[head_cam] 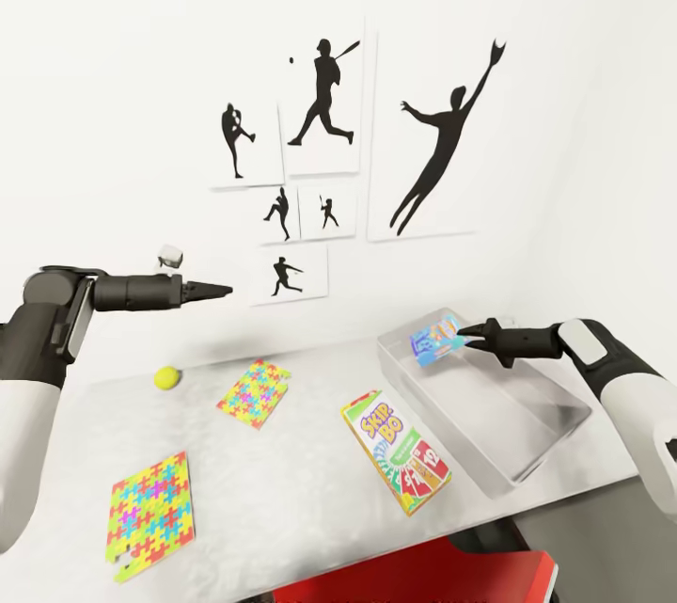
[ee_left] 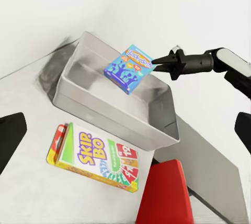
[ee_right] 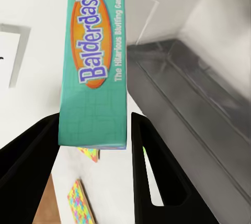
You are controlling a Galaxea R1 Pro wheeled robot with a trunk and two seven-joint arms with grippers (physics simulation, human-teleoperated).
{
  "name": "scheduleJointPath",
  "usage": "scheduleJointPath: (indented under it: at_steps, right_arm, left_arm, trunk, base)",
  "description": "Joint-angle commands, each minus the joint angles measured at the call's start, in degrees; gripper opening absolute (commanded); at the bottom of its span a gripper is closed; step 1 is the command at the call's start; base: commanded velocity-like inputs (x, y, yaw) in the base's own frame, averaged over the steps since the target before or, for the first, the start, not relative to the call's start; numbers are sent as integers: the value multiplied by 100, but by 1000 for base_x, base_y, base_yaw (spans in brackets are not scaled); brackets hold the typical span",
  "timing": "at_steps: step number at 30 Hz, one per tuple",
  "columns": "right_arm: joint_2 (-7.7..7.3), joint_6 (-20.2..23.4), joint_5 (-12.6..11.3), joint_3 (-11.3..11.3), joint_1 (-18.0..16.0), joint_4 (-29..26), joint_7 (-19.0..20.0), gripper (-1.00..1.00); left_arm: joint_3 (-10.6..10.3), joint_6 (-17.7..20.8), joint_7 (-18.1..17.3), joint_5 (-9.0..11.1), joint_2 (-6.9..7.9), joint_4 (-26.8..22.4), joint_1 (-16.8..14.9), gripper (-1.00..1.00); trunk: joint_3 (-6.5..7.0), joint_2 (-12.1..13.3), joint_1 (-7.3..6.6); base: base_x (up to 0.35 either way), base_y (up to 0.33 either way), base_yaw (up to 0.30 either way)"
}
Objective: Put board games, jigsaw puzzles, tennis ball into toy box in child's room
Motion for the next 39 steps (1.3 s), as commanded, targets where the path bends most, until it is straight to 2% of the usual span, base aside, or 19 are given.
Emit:
scheduleJointPath:
  at_steps: [1,5,9,39]
  right_arm:
    - [1,1,25,34,-11,-53,53,-100]
    - [8,1,25,36,-12,-229,42,-100]
    - [17,1,25,39,-15,-299,31,-100]
    - [-58,1,60,45,-77,-321,47,-100]
  left_arm:
    - [-103,60,-100,-11,-1,-1,-6,100]
    - [-318,60,-304,-3,-3,-1,-6,100]
    - [-392,60,-427,-6,-9,-1,-6,100]
    - [-371,60,-462,12,23,-1,-6,100]
  trunk:
    - [-23,-14,3]
    - [-61,-14,3]
    - [-98,-14,3]
    - [-382,-14,3]
  base:
    - [0,0,0]
    - [0,0,0]
    - [0,0,0]
    - [0,0,0]
